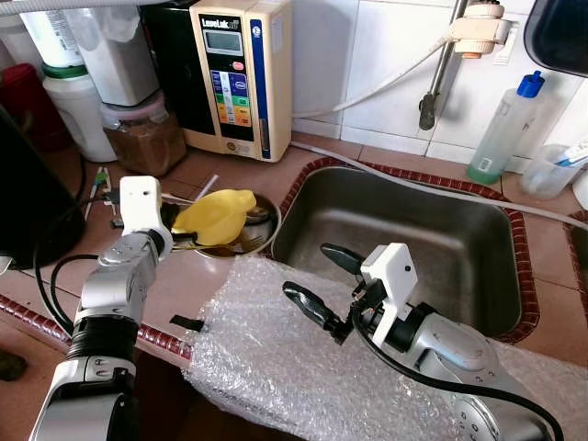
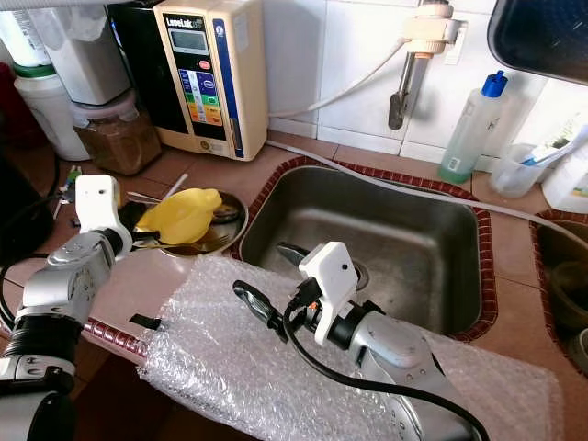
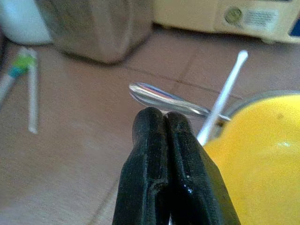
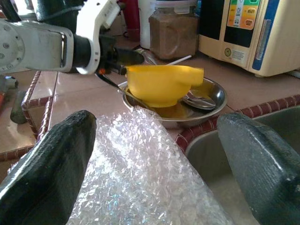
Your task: Kitchen organization
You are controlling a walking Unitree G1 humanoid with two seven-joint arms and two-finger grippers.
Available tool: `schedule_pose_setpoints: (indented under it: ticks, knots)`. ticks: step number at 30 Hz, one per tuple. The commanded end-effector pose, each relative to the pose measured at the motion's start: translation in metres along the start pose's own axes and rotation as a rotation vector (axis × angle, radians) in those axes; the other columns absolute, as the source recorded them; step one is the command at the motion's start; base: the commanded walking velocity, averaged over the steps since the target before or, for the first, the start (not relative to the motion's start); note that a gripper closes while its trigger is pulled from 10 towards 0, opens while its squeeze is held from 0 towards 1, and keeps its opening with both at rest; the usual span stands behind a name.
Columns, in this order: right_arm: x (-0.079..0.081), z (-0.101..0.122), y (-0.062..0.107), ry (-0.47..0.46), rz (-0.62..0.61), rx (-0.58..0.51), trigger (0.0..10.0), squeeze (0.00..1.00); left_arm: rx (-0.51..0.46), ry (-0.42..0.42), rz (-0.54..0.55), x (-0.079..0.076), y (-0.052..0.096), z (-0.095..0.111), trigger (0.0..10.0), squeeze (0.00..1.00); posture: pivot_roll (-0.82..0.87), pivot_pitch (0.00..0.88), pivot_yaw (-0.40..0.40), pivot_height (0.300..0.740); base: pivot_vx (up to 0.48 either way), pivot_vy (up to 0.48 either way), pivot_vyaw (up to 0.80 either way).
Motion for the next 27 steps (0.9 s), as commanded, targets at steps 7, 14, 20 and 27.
schedule_pose_setpoints:
  ticks: [7,14,20,27]
  knots:
    - [0.0,0.005,-0.001,0.016,0.009,-0.012,10.0,0.0,-0.031,-0.029,0.042,0.005,0.006,0.006,0.0,0.0,-0.11,0.0,0.059,0.74,0.0,0.0,0.0]
    - [-0.001,0.006,-0.001,0.016,0.007,-0.015,10.0,0.0,-0.147,-0.012,0.1,0.01,0.01,0.028,0.0,0.0,-0.11,0.0,0.061,0.74,0.0,0.0,0.0]
    - [-0.001,0.005,-0.001,0.014,0.003,-0.015,10.0,0.0,-0.301,-0.091,0.182,0.016,0.02,0.051,0.0,0.0,-0.11,0.0,0.062,0.74,0.0,0.0,0.0]
    - [-0.001,0.005,-0.001,0.015,0.003,-0.014,10.0,0.0,-0.237,-0.024,0.297,0.028,0.03,0.026,10.0,1.0,-0.11,0.0,0.061,0.74,0.0,0.0,0.0]
Point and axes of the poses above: a point about 5 cm out from each wrist's last joint towards the gripper, its own y axis pointing back from the gripper into the wrist, its own z axis along the axis of the wrist's last joint, x = y × z, the point moved 4 cm from there along -y, pointing out of the wrist towards the gripper, and after that the axes turned 12 degrees about -y, right-handed, at the moved point
